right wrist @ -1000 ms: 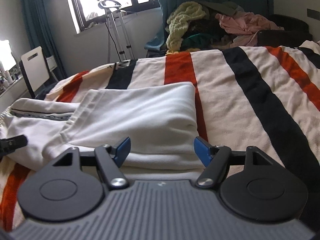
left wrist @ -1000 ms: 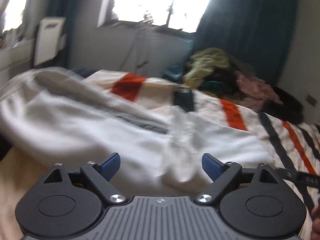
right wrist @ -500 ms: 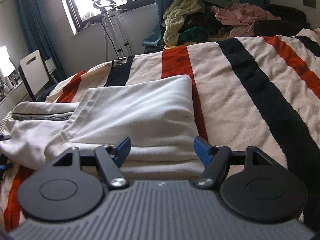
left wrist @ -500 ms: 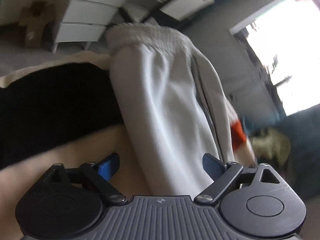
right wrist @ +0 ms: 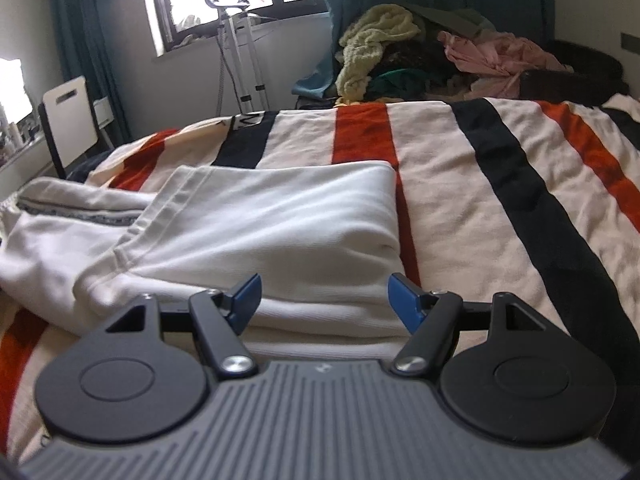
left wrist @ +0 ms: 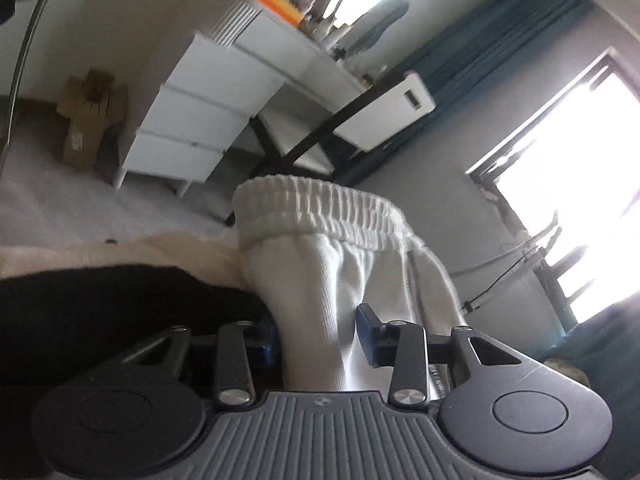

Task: Fold clothes

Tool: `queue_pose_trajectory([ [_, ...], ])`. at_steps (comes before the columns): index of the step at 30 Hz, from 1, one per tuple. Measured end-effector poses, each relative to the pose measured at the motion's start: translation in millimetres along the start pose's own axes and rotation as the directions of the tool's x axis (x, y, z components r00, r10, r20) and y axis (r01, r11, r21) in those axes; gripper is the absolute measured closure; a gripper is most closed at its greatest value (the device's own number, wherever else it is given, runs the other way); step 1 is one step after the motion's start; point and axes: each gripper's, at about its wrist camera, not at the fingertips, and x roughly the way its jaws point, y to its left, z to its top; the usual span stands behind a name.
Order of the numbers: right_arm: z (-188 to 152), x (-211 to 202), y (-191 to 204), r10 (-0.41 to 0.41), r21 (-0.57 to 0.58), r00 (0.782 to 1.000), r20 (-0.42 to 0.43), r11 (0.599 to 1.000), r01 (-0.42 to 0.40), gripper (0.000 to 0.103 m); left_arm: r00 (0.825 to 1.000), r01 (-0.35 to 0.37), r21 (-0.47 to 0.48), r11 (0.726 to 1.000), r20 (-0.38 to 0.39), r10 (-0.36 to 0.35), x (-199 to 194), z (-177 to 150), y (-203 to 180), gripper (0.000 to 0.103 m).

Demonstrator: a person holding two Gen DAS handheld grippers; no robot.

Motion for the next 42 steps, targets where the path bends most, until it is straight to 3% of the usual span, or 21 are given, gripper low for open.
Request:
queue_pose_trajectory([
  [3,-5,12,3,0.010,-0.021,0.997,-0.073,1.000,-0.012,0.031,1.000,0.010,-0.057,0.998,-0.002,-0.010,1,-2,5,0.070],
  [5,-9,18,4,-0.001,-0.034,0.994,-0.107,0.999,-0.003,0.030,1.000,0.024,-0.042,0.999,0.020,-0.023,-3,-1,3,0.082],
  [10,-7,16,4,-0.001,-0.010,0.995,-0.103,1.000,0.000,0.030,0.989,0.084,0.119,0.989,0.113,-0.098,-32,-9,-14,0.091],
  [15,3,11,-3,-0.003,0.053,0.998,-0.059,0.999,0.006,0.031,0.960,0.163,0.288,0.944,0.174,-0.219,-77,-19,-49,0.092],
  [21,17,-3,-30,0.004,0.164,1.000,0.004,0.986,-0.005,0.031,0.897,0.207,0.438,0.875,0.272,-0.348,-136,-53,-117,0.092],
  [25,27,-26,-55,0.004,0.251,0.996,0.088,0.968,-0.026,0.031,0.843,0.221,0.524,0.822,0.321,-0.431,-177,-102,-177,0.092],
  [29,36,-41,-84,-0.026,0.359,0.991,0.130,0.933,-0.022,0.031,0.776,0.241,0.659,0.712,0.309,-0.549,-206,-171,-247,0.092],
  [31,39,-46,-99,-0.063,0.404,0.987,0.148,0.915,-0.002,0.031,0.748,0.255,0.722,0.643,0.275,-0.604,-220,-213,-277,0.092],
  [34,40,-50,-122,-0.131,0.473,0.979,0.158,0.880,0.041,0.029,0.719,0.294,0.800,0.523,0.176,-0.673,-235,-287,-307,0.091],
  [38,37,-52,-154,-0.186,0.593,0.971,0.149,0.803,0.062,0.029,0.716,0.333,0.875,0.353,0.010,-0.698,-235,-383,-319,0.091],
  [40,34,-52,-166,-0.214,0.639,0.966,0.146,0.766,0.072,0.029,0.741,0.365,0.902,0.230,-0.132,-0.658,-222,-431,-315,0.091],
  [42,30,-53,-176,-0.238,0.676,0.961,0.143,0.732,0.081,0.029,0.776,0.387,0.914,0.124,-0.251,-0.579,-207,-474,-308,0.092],
])
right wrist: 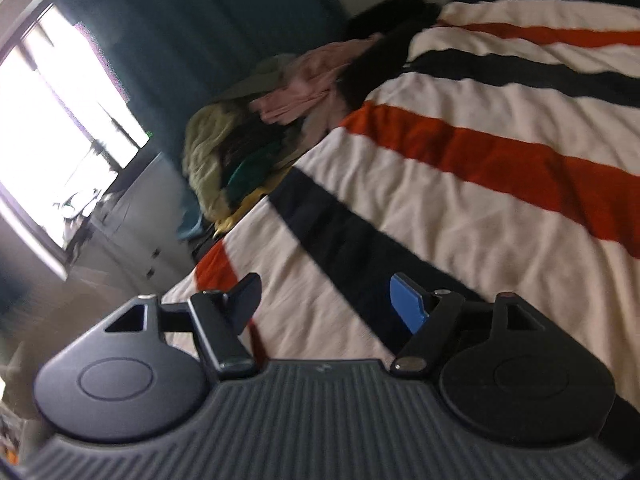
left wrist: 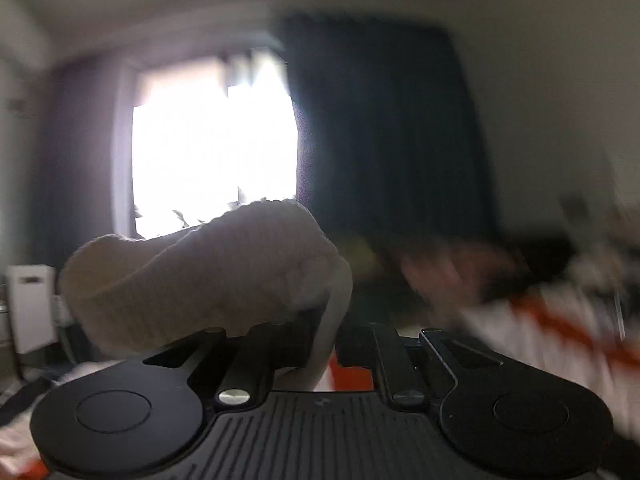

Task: Fold clothes

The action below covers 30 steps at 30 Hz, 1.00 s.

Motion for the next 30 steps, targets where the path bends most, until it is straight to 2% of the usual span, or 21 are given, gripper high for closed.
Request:
queue_pose_trajectory([
  [2,-1,4,-4,0.002,0.003,1.000,-0.008,1.000,-0.002,0.029,0.994,0.065,0.025,0.998,-0.087,-0.062,13,-21,-16,0.092],
  [4,-3,11,-6,0.004,-0.004,1.000,-0.024,1.000,-0.004,0.029,0.994,0.080,0.052,0.995,-0.082,-0.075,15,-33,-22,0.090],
  [9,-8,27,-5,0.026,0.006,0.997,-0.072,1.000,-0.026,0.029,0.982,0.156,0.063,0.986,-0.114,-0.148,16,-30,-5,0.078],
  [11,-9,27,-3,0.045,0.004,0.995,-0.086,0.999,-0.045,0.029,0.982,0.150,0.076,0.986,-0.128,-0.139,10,-32,14,0.043],
  [13,-12,27,-2,0.077,0.016,0.991,-0.106,0.997,-0.076,0.029,0.982,0.139,0.113,0.984,-0.146,-0.122,-1,-33,30,0.028],
  [15,-15,28,-1,0.113,0.041,0.985,-0.134,0.993,-0.108,0.029,0.980,0.138,0.167,0.976,-0.164,-0.111,-10,-33,43,0.021],
  [18,-23,31,3,0.189,0.084,0.962,-0.199,0.981,-0.175,0.029,0.980,0.094,0.276,0.957,-0.192,-0.041,-37,-45,72,0.017],
  [22,-33,37,14,0.322,0.154,0.899,-0.296,0.945,-0.288,0.029,0.963,0.035,0.326,0.945,-0.265,0.055,-63,-67,124,0.014],
  [23,-34,41,17,0.350,0.165,0.880,-0.321,0.936,-0.312,0.029,0.954,0.022,0.326,0.945,-0.288,0.077,-71,-70,134,0.014],
  [25,-32,48,24,0.366,0.186,0.866,-0.342,0.929,-0.319,0.029,0.940,-0.024,0.300,0.954,-0.318,0.124,-75,-73,150,0.013],
  [26,-31,52,26,0.372,0.192,0.862,-0.346,0.927,-0.323,0.029,0.933,-0.036,0.275,0.961,-0.334,0.131,-76,-73,158,0.009],
  [30,-37,70,36,0.387,0.192,0.843,-0.374,0.921,-0.338,0.029,0.915,-0.064,0.208,0.976,-0.378,0.140,-73,-78,180,0.007],
])
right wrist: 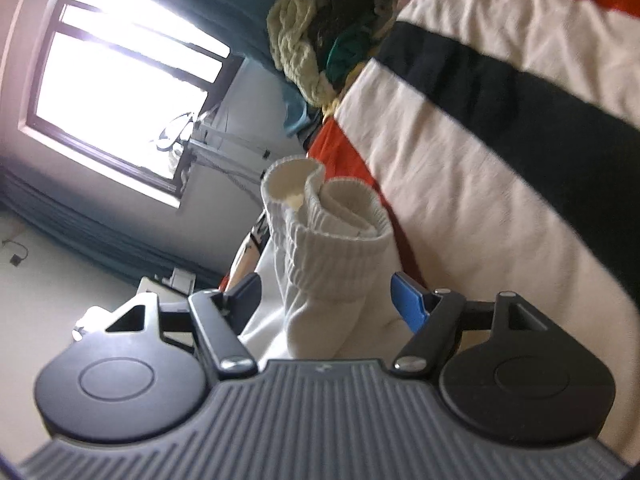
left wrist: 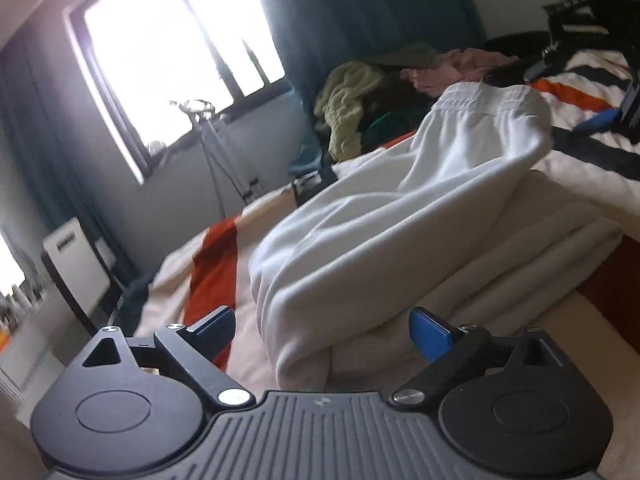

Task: Fold clothes

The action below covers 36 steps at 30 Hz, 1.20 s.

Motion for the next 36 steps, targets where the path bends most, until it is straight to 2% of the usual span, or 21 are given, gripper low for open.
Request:
queue_pose_trajectory([
  [2,-2,10,0,-0.001,-0.014,1.000,-0.016,1.000,0.000,0.030,0.999,-0.034,-0.035,0.999,-0.039,0.032,13,-3,6,0.004],
  [4,-4,19,5,-0.043,-0.074,0.999,-0.005,0.996,0.043,0.030,0.997,-0.038,-0.073,0.997,-0.067,0.033,24,-5,14,0.004],
  [8,-4,31,7,-0.082,-0.114,0.996,0.036,0.990,0.086,0.033,0.996,-0.080,-0.120,0.990,-0.047,0.075,38,-4,20,0.002],
  [11,-6,32,6,-0.090,-0.135,0.991,0.104,0.985,0.103,0.053,0.993,-0.116,-0.124,0.985,-0.017,0.115,44,-3,18,0.002],
  [14,-13,24,13,-0.040,-0.185,0.987,0.157,0.980,0.069,0.063,0.988,-0.151,-0.133,0.980,0.006,0.153,49,-2,16,0.002],
  [16,-15,14,20,0.003,-0.194,0.984,0.180,0.980,0.032,0.067,0.987,-0.156,-0.222,0.962,0.012,0.163,46,-3,26,0.002],
  [19,-16,-4,29,0.061,-0.195,0.973,0.220,0.981,-0.017,0.068,0.981,-0.175,-0.313,0.934,0.021,0.192,43,-7,42,0.001],
  [22,-21,-14,35,0.070,-0.234,0.966,0.250,0.972,-0.010,0.069,0.977,-0.181,-0.402,0.897,0.029,0.211,39,-10,58,0.000],
  [26,-33,-24,33,0.031,-0.241,0.964,0.263,0.970,0.034,0.069,0.977,-0.174,-0.451,0.875,0.032,0.210,28,-12,69,0.000],
  [30,-49,-31,20,-0.048,-0.223,0.967,0.248,0.969,0.105,0.069,0.986,-0.150,-0.527,0.836,-0.021,0.164,22,-20,79,0.000],
  [34,-55,-27,-15,-0.084,-0.045,0.980,0.178,0.995,0.094,0.067,0.990,-0.140,-0.558,0.818,-0.070,0.122,24,-29,82,0.000],
  [36,-55,-23,-27,-0.092,0.007,0.986,0.140,0.996,0.092,0.064,0.990,-0.142,-0.574,0.807,-0.091,0.109,28,-33,83,0.000],
])
